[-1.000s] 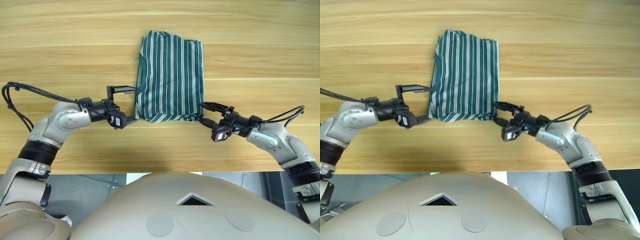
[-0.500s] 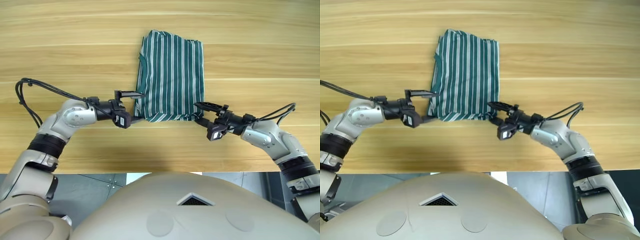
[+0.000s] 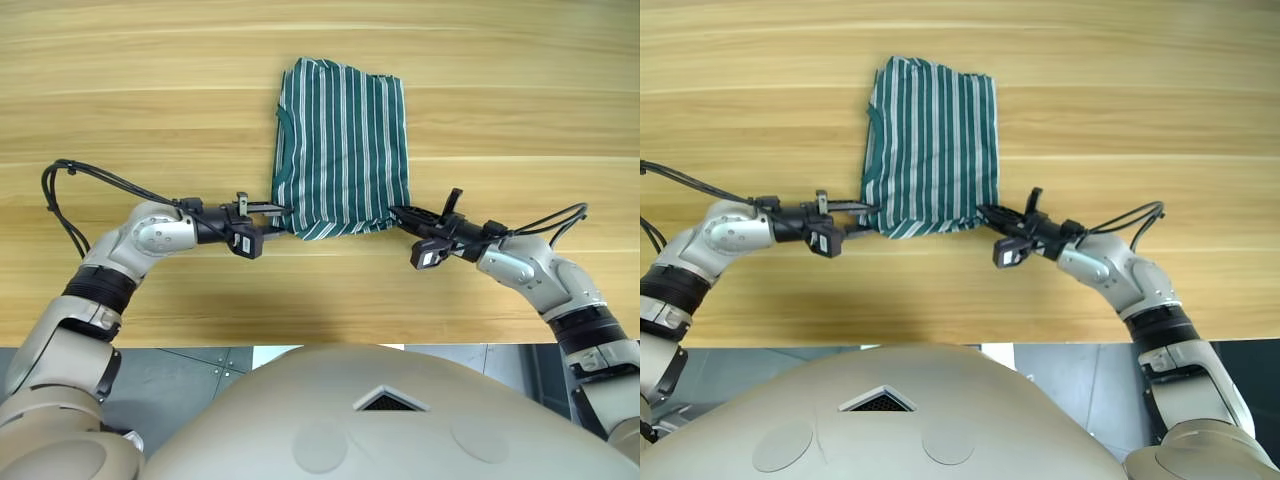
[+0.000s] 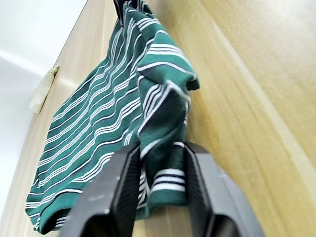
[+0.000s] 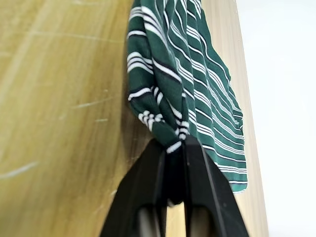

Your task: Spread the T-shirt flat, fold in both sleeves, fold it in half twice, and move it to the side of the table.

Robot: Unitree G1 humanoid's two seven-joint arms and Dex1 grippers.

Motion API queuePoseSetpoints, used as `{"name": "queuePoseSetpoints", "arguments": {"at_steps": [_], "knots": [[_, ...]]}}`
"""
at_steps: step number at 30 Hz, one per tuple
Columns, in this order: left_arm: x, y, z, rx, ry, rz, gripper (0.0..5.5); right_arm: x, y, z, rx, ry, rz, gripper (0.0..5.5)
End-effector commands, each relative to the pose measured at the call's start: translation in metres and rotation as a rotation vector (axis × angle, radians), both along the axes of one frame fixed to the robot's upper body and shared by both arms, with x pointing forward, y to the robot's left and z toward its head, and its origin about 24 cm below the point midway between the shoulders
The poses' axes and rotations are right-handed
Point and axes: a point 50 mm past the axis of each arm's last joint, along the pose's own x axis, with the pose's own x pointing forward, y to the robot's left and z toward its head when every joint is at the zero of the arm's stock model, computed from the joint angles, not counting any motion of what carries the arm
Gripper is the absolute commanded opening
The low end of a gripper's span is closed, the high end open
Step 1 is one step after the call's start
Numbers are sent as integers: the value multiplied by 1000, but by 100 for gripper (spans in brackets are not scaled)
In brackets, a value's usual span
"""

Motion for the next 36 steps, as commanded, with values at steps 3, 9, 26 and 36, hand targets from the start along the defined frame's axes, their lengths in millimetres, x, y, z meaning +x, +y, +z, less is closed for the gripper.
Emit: {"name": "queuePoseSetpoints", "arguments": {"at_steps": [3, 9, 26, 36], "knots": [[-26, 14, -34, 194, 167, -29, 75, 1, 4, 2, 9, -10, 6, 20], [-10, 9, -33, 159, 101, 26, 14, 0, 8, 3, 31, -20, 14, 19], [-86, -2, 2, -213, 137, 225, 0, -53, -7, 15, 213, 172, -50, 19], [-10, 19, 38, -408, -199, 558, 0, -3, -5, 41, 339, -44, -140, 19]]}}
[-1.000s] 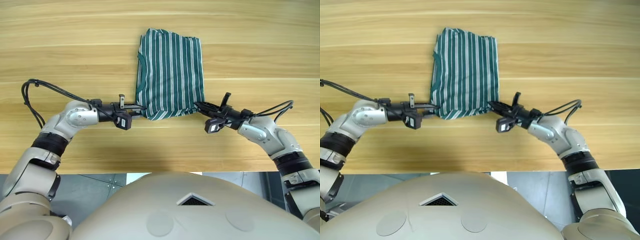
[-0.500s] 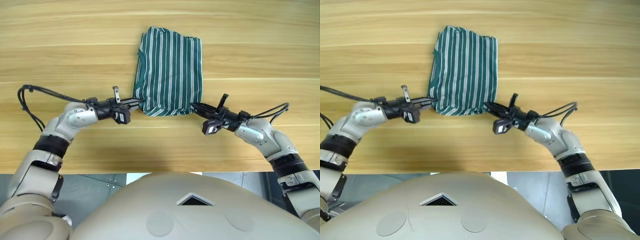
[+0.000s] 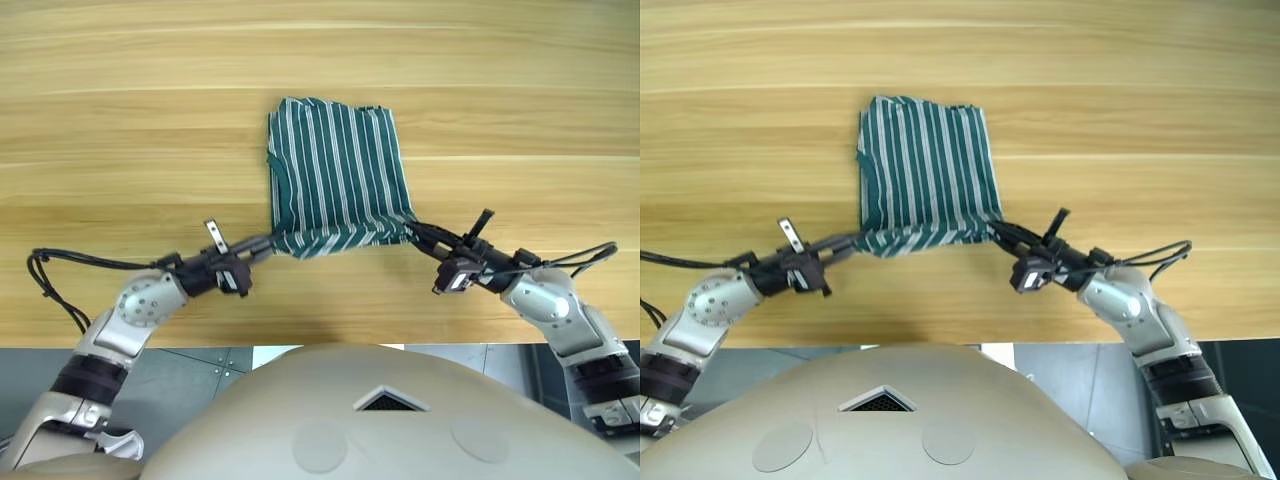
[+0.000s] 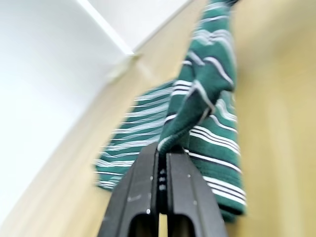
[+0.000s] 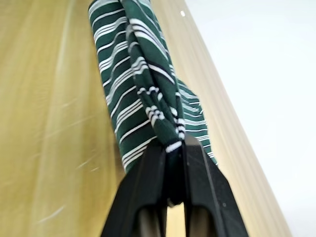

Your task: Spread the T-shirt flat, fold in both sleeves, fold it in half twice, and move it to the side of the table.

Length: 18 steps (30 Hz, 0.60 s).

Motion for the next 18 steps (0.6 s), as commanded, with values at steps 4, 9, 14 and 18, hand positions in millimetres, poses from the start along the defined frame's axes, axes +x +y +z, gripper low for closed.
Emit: {"name": "queuePoseSetpoints", "arguments": {"at_steps": [4, 9, 14, 18], "knots": [[38, 11, 3, -1, -80, 155, 0, 56, 7, 18, 83, -174, -116, 19], [58, 7, -8, 61, -73, 166, 0, 89, 20, 21, 112, -237, -168, 19], [78, -4, -14, 94, -87, 151, 0, 113, 27, 17, 83, -257, -218, 19], [94, -12, -14, 97, -95, 137, 0, 129, 25, 10, 52, -245, -273, 19]]}}
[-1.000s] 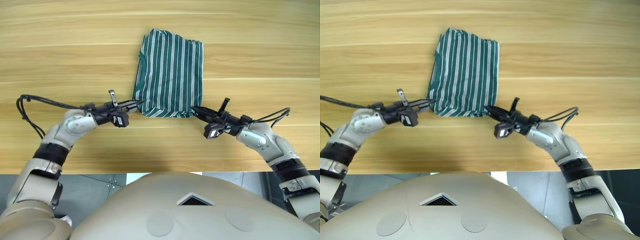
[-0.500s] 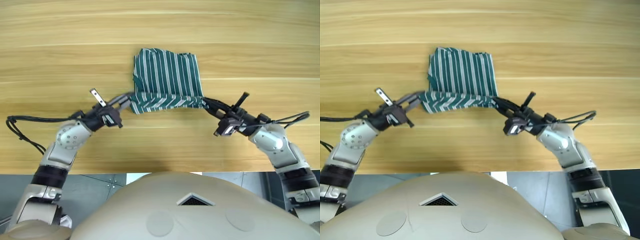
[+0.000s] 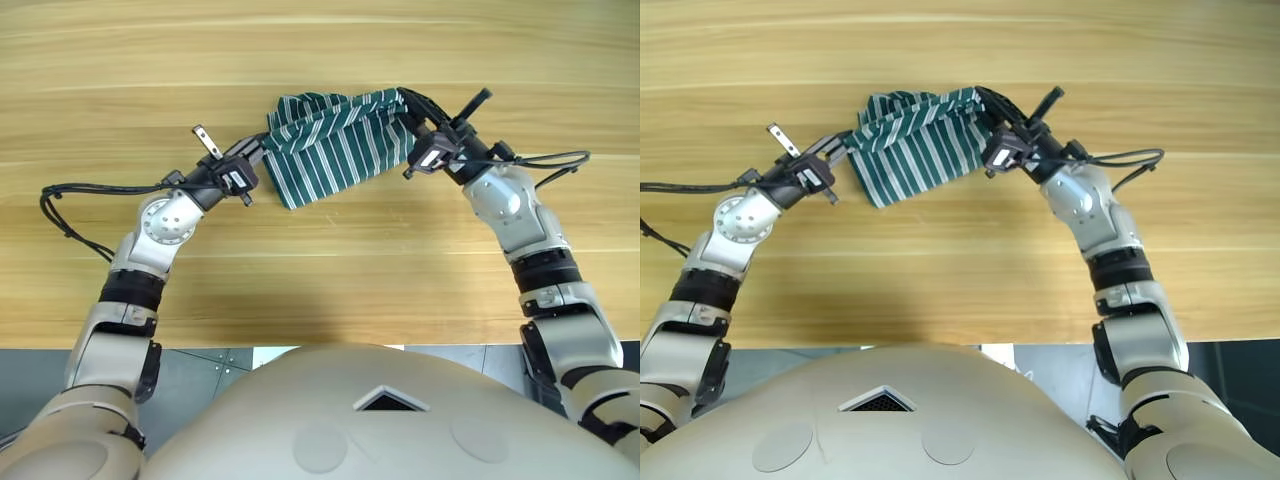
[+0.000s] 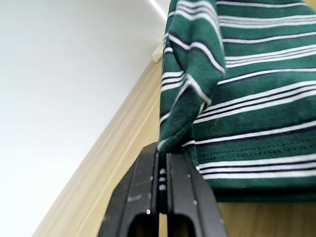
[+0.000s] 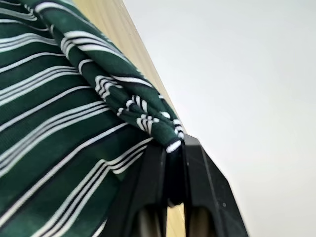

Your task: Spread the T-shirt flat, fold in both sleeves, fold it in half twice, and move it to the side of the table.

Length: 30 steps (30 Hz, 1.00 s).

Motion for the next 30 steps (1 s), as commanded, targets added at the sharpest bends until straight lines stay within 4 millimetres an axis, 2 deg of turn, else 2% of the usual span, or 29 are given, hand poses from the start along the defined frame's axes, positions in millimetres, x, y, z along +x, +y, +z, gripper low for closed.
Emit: {"name": "queuePoseSetpoints", "arguments": {"at_steps": [1, 5, 10, 11, 15, 19, 26, 30], "knots": [[16, -5, 0, 18, -4, 1, 0, 18, -3, 0, -25, -9, -62, 19], [30, -8, 5, 15, -19, 12, 0, 32, 0, -3, -38, 6, -95, 19], [43, -2, 5, 15, -10, 81, 0, 45, 5, -5, -55, 8, -122, 19], [45, -1, 3, 16, 1, 99, 36, 48, 6, -5, -60, 9, -133, 56], [47, 0, -7, 21, 58, 141, 87, 57, 13, -8, -70, 33, -168, 111], [42, -3, -20, 22, 106, 141, 154, 61, 15, -12, -73, 48, -203, 184], [44, -1, -19, -8, 103, 174, 262, 71, 17, -12, -63, 83, -308, 307], [41, -2, -20, -77, 108, 185, 327, 83, 9, -6, -37, 133, -440, 311]]}}
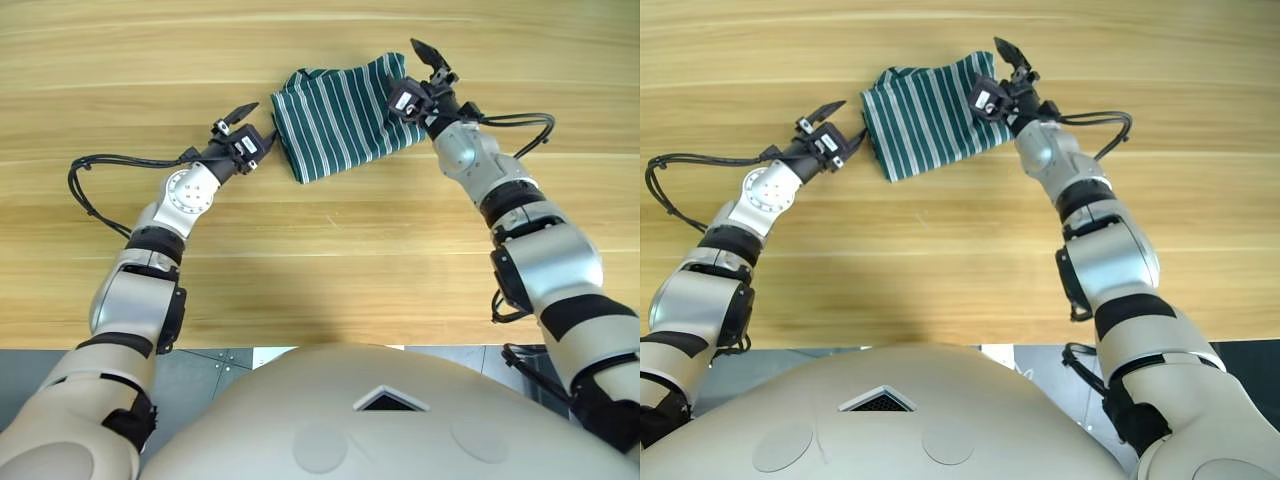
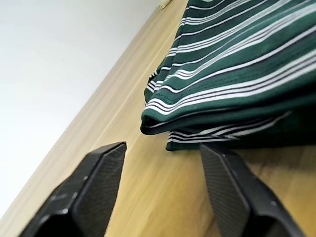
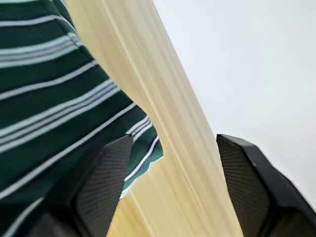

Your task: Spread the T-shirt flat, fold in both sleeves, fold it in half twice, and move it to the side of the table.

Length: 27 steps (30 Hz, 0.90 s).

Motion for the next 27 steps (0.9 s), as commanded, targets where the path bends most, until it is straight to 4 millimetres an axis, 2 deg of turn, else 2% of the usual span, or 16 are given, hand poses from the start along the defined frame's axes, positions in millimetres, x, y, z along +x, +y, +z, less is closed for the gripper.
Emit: {"name": "queuePoseSetpoints", "arguments": {"at_steps": [1, 2, 4, 6, 8, 10, 14, 17, 21, 23, 25, 27], "knots": [[1, 3, 4, -88, -24, 53, 341, 14, -6, 15, 36, -35, -119, 311], [-1, 9, 5, -126, -36, 93, 357, 13, -1, 19, 68, -69, -107, 311], [-7, 15, 6, -269, -71, 168, 389, 2, 32, 24, 222, -150, 43, 311], [-8, 18, 9, -447, -100, 260, 389, -12, 59, 24, 346, -170, 157, 311], [-8, 18, 10, -572, -116, 316, 389, -21, 72, 16, 365, -139, 205, 311], [-9, 14, 9, -652, -119, 336, 389, -25, 76, 0, 348, -52, 181, 311], [-16, 0, -4, -789, -60, 364, 389, -28, 64, -33, 343, 187, 40, 311], [-22, -6, -12, -831, -27, 374, 389, -32, 56, -47, 390, 325, -14, 311], [-27, -4, -17, -872, -17, 408, 389, -33, 42, -62, 661, 627, -149, 311], [-25, -5, -14, -878, -34, 392, 389, -35, 30, -69, 710, 705, -256, 311], [-26, -8, -11, -877, -55, 362, 389, -33, 8, -73, 787, 713, -445, 311], [-29, -3, -9, -882, -81, 378, 389, -31, -27, -71, 869, 653, -691, 311]]}}
